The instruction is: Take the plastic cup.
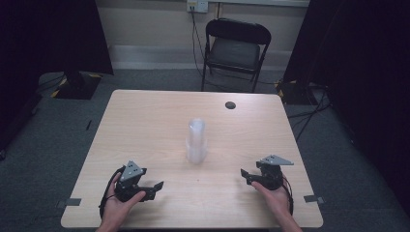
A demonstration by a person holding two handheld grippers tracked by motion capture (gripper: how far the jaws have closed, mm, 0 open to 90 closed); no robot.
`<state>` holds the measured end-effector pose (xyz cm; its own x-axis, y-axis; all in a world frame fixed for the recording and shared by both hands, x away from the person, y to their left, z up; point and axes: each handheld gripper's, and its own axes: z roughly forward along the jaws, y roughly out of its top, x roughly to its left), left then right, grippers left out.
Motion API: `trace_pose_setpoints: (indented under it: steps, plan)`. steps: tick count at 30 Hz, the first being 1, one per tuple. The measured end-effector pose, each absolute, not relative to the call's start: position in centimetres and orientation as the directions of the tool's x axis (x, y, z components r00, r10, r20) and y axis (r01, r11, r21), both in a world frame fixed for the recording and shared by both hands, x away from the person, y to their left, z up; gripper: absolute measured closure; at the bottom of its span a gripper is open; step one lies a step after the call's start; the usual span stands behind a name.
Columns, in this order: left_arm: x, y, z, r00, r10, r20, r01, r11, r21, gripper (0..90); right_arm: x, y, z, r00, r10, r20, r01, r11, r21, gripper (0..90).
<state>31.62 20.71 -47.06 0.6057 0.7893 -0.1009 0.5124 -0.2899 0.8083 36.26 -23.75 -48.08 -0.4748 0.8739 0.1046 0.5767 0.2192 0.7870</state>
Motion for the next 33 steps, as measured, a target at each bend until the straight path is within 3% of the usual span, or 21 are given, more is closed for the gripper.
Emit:
trace_pose_setpoints:
  steps: [17, 26, 33]
  plan:
    - [31.7, 20.4, -46.9, 0.616, 0.781, -0.102, 0.511, -0.297, 0.807, 16.7, 35.8, -22.9, -47.7, -0.53, 0.839, 0.125, 0.558, 0.234, 0.796, 30.3]
    - [31.3, 20.8, -46.7, 0.606, 0.789, -0.102, 0.505, -0.283, 0.816, 17.0, 34.5, -21.6, -46.5, -0.567, 0.82, 0.074, 0.498, 0.271, 0.824, 37.0]
    - [31.5, 20.7, -46.8, 0.607, 0.788, -0.097, 0.512, -0.296, 0.806, 18.0, 34.3, -21.0, -45.4, -0.609, 0.787, 0.095, 0.468, 0.26, 0.844, 39.3]
